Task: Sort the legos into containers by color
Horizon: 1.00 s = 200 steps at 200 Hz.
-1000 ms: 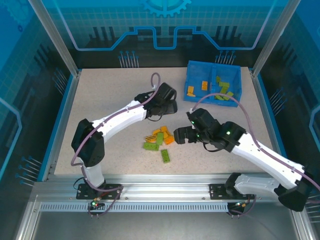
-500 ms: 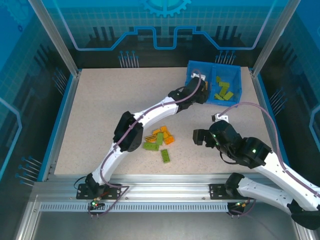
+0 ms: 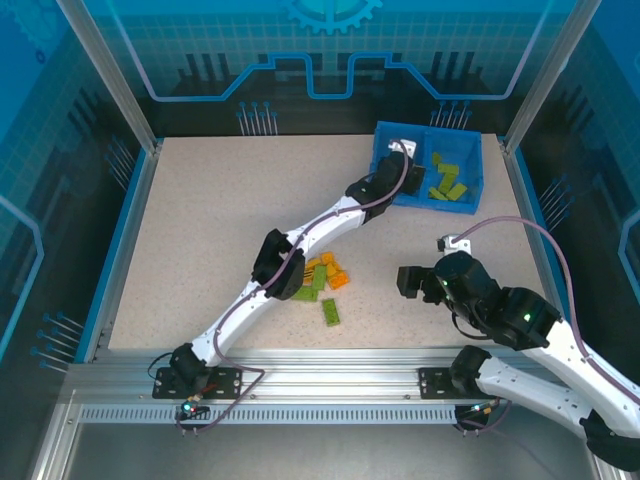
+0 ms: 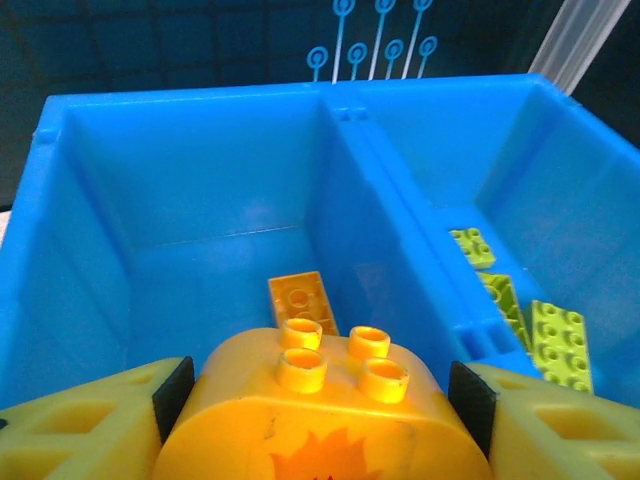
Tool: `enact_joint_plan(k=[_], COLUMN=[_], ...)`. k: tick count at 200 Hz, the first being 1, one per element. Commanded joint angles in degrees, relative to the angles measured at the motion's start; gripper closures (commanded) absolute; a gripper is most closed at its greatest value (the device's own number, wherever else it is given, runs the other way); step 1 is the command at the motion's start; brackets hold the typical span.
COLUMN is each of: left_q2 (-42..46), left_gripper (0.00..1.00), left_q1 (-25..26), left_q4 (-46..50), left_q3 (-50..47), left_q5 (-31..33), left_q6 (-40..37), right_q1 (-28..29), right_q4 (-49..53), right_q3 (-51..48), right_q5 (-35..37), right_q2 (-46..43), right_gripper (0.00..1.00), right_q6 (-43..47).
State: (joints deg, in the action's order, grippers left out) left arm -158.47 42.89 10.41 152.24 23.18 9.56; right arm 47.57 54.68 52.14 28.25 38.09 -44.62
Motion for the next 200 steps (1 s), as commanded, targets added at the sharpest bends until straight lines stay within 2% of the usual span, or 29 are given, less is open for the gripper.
enact_joint_plan(k=[1,14,36,72,91,114,140,172,200], left_q2=[1.7,4.6,12.5,22.9,29.2,41.4,58.1,79.5,97.1], left_gripper=[0.29,0.26,0.15,0.02,0.01,0.01,0.01,0.01,0.01], left_q1=[-0.1,0.3,0.8,0.8,0.7,0.7,0.7,0.7,0.7], left_q4=[-2.1,-2.7,-4.9,-5.1,-6.2,-12.1,-16.8,-13.0,-6.1], left_q3=[1.9,-0.9,-9.7,-19.9,-26.4,-40.9,-59.9,-79.7,-93.0], left_q5=[0.7,0.3,-3.4,-2.6,-2.7,-6.0,-8.3,-12.3,-14.3], left_q6=[0.3,0.2,0.9,2.2,3.6,5.7,4.6,-1.9,-8.7], right_q1=[-0.5,-0.6,-0.6,-0.8,-0.8,-1.0,-1.3,-1.3,0.6], right_q4=[0.7,0.6,0.8,0.0,-0.1,-1.7,-4.6,-8.8,-14.7], right_q3=[-0.5,-0.4,-0.5,0.0,0.8,1.0,2.1,4.8,4.7], right_q5=[0.1,0.2,0.8,-0.3,-1.0,-2.7,-7.0,-15.0,-20.4], right_q2=[-0.6,-0.5,-0.4,0.1,1.2,3.2,8.0,19.2,29.3], right_gripper=[0.0,0.0,0.0,0.0,0.0,0.0,0.0,0.0,0.01], right_q6=[-0.4,-0.2,0.1,0.6,0.8,4.1,9.3,13.1,11.8])
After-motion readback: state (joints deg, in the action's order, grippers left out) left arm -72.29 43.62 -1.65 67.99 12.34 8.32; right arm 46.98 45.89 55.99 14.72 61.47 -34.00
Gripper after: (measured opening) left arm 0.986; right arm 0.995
